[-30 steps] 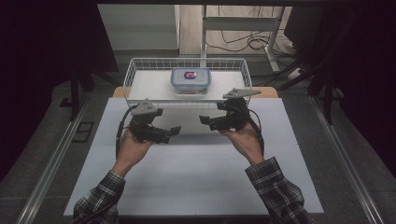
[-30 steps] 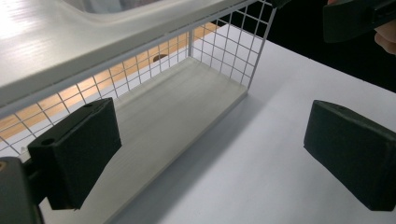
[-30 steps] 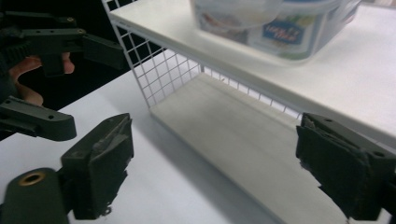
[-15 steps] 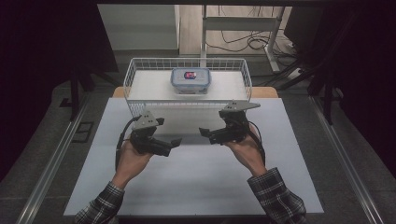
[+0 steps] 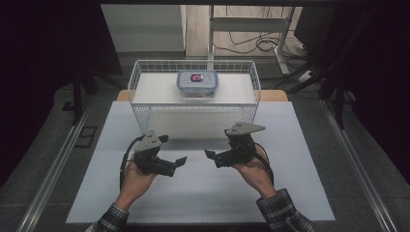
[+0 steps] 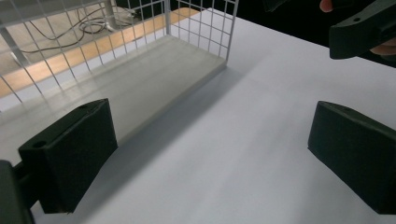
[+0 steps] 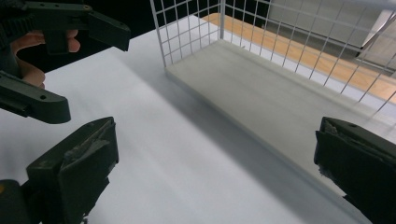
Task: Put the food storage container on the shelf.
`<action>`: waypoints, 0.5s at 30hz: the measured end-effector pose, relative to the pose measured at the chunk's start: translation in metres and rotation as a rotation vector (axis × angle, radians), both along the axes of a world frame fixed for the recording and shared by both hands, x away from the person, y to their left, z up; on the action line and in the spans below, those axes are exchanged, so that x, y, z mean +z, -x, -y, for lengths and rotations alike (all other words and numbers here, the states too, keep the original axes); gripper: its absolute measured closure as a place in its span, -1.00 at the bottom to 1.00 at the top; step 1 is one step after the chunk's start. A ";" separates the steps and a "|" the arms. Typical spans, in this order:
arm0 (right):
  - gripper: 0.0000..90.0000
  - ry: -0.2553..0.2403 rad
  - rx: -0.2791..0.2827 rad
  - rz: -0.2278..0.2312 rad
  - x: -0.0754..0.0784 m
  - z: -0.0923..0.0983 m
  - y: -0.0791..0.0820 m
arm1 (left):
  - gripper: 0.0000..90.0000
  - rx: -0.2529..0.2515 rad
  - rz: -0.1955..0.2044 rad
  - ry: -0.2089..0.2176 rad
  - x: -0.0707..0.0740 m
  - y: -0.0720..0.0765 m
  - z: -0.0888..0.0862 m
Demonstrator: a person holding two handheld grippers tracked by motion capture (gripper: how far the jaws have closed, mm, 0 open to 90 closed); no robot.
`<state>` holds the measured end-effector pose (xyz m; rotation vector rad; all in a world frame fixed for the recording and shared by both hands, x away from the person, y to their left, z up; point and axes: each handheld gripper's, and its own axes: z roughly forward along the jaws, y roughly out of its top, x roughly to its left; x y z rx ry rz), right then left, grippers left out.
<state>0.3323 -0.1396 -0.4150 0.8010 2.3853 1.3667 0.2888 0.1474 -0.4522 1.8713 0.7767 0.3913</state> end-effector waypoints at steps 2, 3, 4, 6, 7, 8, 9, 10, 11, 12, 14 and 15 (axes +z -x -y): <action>-1.00 -0.007 -0.004 -0.005 -0.005 0.002 0.002 | -0.99 0.004 -0.009 0.007 -0.006 0.003 0.000; -1.00 -0.008 -0.004 -0.010 -0.008 0.003 0.003 | -0.99 0.003 -0.019 0.003 -0.009 0.004 -0.001; -1.00 -0.011 -0.005 -0.013 -0.010 0.004 0.004 | -1.00 0.009 -0.023 0.000 -0.012 0.004 -0.001; -1.00 -0.008 -0.006 -0.018 -0.014 0.006 0.006 | -1.00 0.016 -0.031 0.001 -0.017 0.005 -0.001; -1.00 -0.004 -0.008 -0.019 -0.016 0.007 0.007 | -1.00 0.018 -0.037 0.003 -0.020 0.006 -0.001; -1.00 -0.007 -0.010 -0.017 -0.017 0.008 0.008 | -1.00 0.022 -0.042 0.005 -0.022 0.006 -0.001; -1.00 -0.008 -0.008 -0.022 -0.019 0.009 0.009 | -1.00 0.024 -0.045 0.003 -0.023 0.007 -0.001; -1.00 -0.009 -0.006 -0.030 -0.021 0.010 0.010 | -1.00 0.024 -0.049 0.006 -0.025 0.007 -0.001; -1.00 -0.006 -0.004 -0.032 -0.022 0.010 0.011 | -1.00 0.025 -0.049 0.006 -0.025 0.008 0.000; -1.00 0.002 -0.002 -0.035 -0.024 0.010 0.013 | -1.00 0.027 -0.049 0.007 -0.026 0.010 0.000; -1.00 0.010 0.000 -0.040 -0.027 0.011 0.015 | -1.00 0.024 -0.052 0.011 -0.027 0.012 0.000; -1.00 0.012 0.000 -0.043 -0.028 0.011 0.016 | -1.00 0.025 -0.053 0.007 -0.028 0.014 0.001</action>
